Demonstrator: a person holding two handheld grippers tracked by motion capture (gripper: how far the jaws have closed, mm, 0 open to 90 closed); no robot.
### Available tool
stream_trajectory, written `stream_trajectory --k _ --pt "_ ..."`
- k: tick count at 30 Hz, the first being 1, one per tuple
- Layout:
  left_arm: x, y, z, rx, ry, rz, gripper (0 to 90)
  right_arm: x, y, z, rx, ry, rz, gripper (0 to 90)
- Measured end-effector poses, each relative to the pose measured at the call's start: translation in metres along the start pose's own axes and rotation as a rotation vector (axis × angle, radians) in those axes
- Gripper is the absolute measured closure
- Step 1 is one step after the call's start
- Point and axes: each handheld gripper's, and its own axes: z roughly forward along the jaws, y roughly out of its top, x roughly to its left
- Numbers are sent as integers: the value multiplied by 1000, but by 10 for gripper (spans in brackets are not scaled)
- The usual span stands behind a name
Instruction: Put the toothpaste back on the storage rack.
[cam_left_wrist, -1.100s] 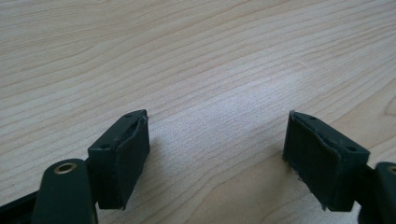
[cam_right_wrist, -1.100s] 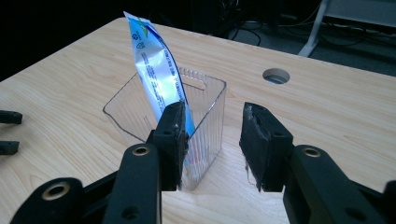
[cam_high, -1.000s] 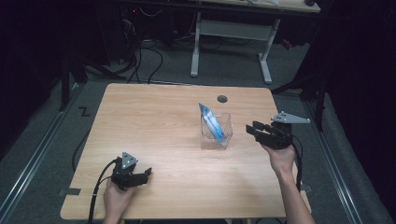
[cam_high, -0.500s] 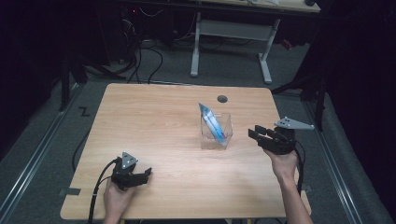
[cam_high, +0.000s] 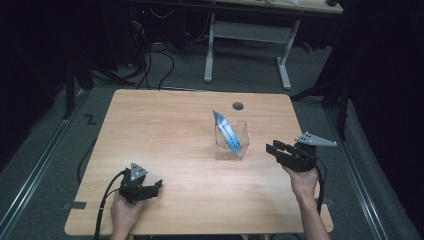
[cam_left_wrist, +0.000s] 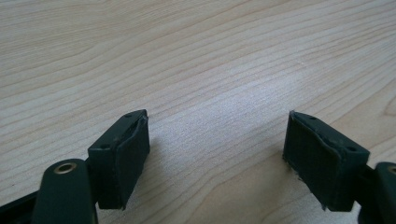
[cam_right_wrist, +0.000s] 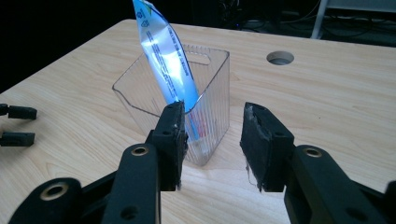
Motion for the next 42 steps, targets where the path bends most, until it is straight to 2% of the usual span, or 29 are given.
stream_trajectory --k 14,20,21,22,27,31,39,42 --pt "0 0 0 0 0 0 230 -2 -18 7 14 11 39 594" --pt "0 0 0 0 0 0 230 -2 -26 11 30 -3 47 593" --pt "0 0 0 0 0 0 230 0 -29 12 45 -45 23 591" --pt "0 0 0 0 0 0 230 2 -31 12 51 -66 8 591" --pt "0 0 0 1 0 1 230 4 -35 14 61 -92 -18 588" --pt "0 0 0 0 0 1 230 3 -40 17 67 -94 -6 587" --pt "0 0 0 1 1 1 230 2 -46 25 100 -111 -29 587" --pt "0 0 0 2 0 1 230 0 -51 27 103 -109 -20 587"
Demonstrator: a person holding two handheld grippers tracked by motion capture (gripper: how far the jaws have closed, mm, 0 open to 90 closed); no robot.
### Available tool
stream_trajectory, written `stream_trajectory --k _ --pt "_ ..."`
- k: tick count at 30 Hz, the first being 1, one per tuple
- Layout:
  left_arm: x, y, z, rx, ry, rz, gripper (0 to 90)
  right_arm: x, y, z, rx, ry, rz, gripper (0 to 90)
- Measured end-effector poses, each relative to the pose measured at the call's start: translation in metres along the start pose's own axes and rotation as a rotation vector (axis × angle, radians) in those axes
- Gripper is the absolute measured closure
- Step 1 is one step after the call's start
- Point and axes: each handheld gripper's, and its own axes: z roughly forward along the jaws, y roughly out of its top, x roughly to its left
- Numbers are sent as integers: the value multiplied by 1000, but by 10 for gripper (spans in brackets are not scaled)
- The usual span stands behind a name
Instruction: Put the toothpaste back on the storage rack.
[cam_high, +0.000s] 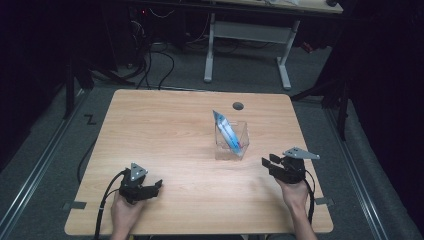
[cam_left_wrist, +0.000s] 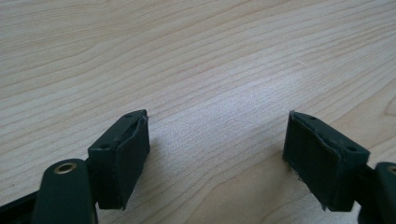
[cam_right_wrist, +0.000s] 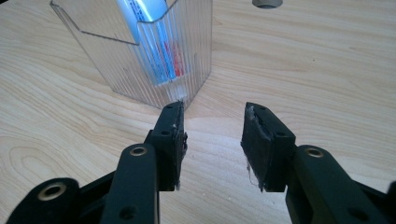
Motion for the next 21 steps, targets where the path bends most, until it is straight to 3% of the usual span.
stream_trajectory --k 21 --pt "0 0 0 1 1 2 231 -10 -18 7 67 -26 5 587"
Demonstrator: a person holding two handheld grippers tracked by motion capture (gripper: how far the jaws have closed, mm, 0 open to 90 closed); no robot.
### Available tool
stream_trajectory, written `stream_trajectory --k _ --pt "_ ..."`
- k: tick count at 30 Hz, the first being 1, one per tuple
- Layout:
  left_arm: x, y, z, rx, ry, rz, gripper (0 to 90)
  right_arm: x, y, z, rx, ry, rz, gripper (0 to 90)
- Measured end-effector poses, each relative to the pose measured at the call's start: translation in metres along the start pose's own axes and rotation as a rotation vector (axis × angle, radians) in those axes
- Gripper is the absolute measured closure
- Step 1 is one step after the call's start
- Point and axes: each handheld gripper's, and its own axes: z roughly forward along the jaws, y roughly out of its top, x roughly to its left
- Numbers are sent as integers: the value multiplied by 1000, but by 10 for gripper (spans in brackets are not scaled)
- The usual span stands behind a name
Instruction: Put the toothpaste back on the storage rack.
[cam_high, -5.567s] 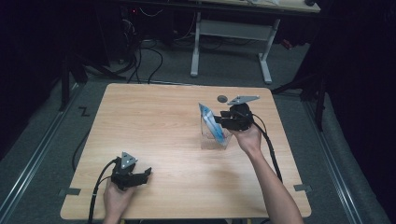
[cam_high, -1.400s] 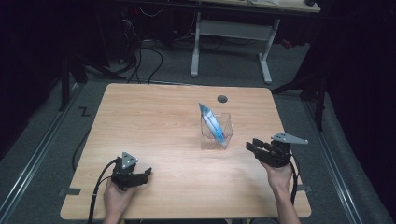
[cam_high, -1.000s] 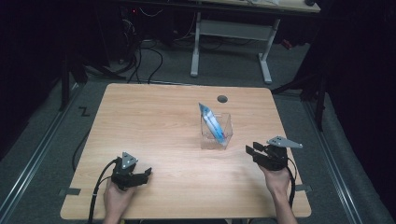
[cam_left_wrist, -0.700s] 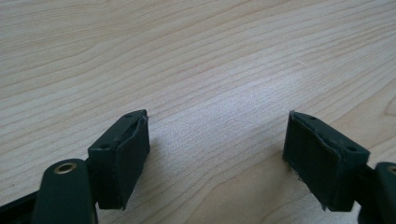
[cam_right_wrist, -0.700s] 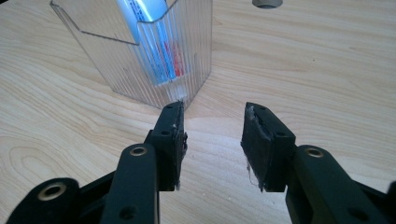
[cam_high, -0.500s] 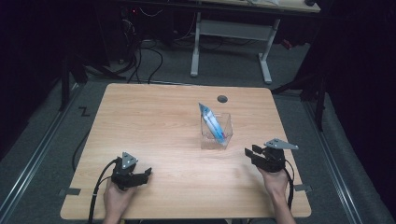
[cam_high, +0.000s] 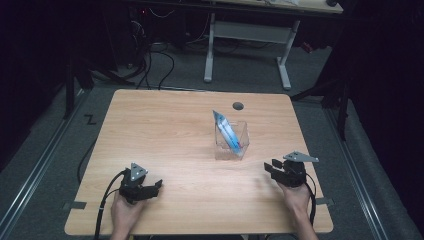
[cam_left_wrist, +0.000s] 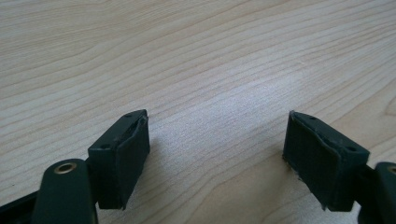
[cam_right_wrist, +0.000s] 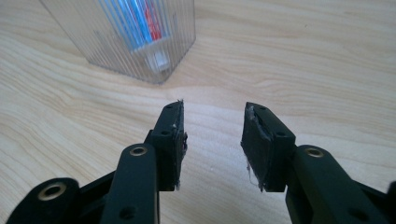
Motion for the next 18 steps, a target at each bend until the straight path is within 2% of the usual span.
stream_trajectory --k 18 --pt "0 0 0 0 0 -1 231 -1 -12 13 35 -3 10 567"
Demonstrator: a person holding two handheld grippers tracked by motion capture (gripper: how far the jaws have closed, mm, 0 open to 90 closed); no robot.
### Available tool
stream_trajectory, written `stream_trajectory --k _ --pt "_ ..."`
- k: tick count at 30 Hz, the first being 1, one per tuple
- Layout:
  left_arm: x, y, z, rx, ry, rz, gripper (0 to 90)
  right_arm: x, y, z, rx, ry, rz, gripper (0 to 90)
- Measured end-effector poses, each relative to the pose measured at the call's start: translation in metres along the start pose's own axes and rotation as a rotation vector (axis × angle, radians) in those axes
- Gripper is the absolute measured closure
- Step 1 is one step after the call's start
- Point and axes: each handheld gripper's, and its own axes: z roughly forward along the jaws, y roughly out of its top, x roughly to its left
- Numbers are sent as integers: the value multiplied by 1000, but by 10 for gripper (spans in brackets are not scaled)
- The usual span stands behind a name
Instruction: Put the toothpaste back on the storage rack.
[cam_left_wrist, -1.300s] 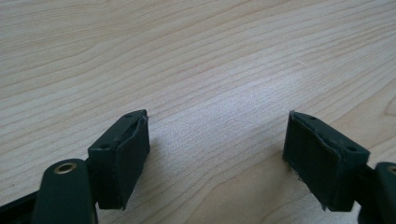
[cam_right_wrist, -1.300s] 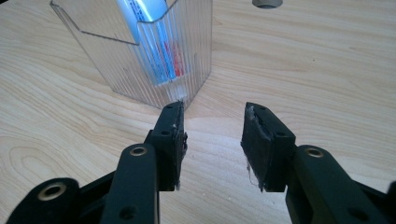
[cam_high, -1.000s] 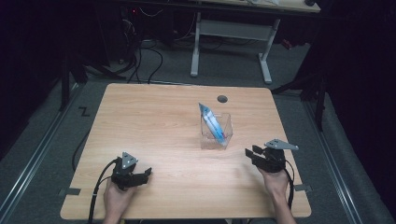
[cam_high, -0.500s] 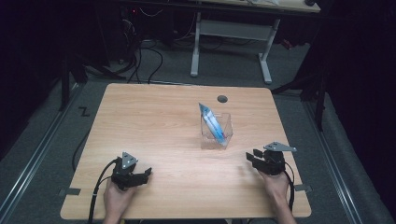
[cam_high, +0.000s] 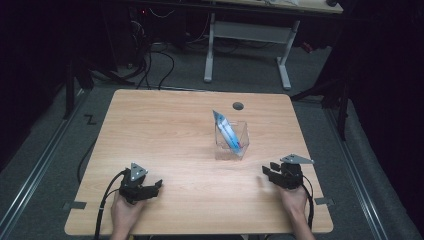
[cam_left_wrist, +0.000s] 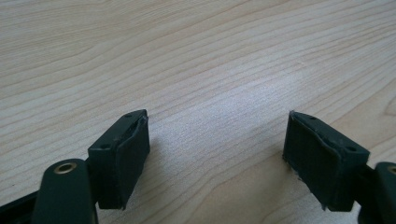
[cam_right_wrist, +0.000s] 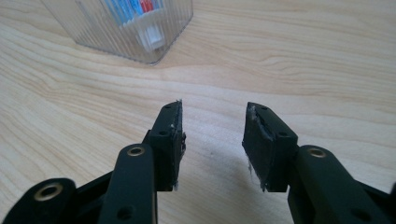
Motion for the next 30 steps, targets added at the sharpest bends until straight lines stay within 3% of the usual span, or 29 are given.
stream_trajectory --k 10,22,30 --pt "0 0 0 -1 0 -1 230 4 -4 3 5 -9 -3 565" --pt "0 0 0 -1 0 -2 231 17 -13 11 25 -31 -73 533" --pt "0 0 0 -1 0 -1 230 20 -14 13 26 -39 -90 492"
